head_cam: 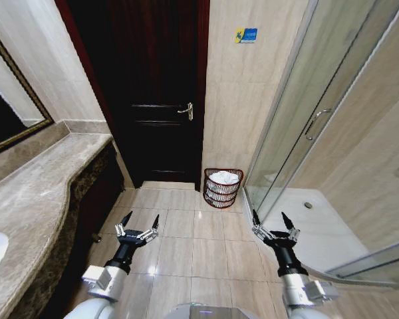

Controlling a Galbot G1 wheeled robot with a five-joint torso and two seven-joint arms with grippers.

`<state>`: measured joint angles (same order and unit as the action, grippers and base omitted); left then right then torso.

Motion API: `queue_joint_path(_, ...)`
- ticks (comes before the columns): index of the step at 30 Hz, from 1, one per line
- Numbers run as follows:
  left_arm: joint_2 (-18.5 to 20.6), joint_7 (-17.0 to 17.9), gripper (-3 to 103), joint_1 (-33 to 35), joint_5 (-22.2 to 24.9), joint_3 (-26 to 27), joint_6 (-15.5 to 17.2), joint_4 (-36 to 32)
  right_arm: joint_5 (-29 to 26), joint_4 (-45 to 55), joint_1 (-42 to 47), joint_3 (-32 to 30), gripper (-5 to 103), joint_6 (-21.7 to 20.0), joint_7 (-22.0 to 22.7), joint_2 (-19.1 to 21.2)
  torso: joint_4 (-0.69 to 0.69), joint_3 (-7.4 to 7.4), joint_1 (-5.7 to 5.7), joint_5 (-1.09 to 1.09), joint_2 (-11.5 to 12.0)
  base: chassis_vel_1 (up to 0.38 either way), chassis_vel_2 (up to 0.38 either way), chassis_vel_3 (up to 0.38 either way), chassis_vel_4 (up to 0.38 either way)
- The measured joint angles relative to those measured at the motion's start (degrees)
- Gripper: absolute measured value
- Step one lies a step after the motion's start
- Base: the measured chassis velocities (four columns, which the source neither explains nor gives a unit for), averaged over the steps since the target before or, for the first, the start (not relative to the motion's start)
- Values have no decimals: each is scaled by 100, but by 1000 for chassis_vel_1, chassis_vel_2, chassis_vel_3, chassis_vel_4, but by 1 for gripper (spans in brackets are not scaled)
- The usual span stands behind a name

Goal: Discard the used towel into the hamper.

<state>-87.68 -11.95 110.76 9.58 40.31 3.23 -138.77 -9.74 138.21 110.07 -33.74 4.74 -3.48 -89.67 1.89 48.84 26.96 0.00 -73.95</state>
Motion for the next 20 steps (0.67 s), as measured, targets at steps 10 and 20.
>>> queue_joint_path(10, 0, 0, 100, 0, 0, 0, 0, 0, 0, 0, 0, 0, 100, 0, 0, 0, 0, 0, 0, 0, 0, 0, 0, 0, 0)
queue_joint_path(20, 0, 0, 100, 0, 0, 0, 0, 0, 0, 0, 0, 0, 100, 0, 0, 0, 0, 0, 0, 0, 0, 0, 0, 0, 0)
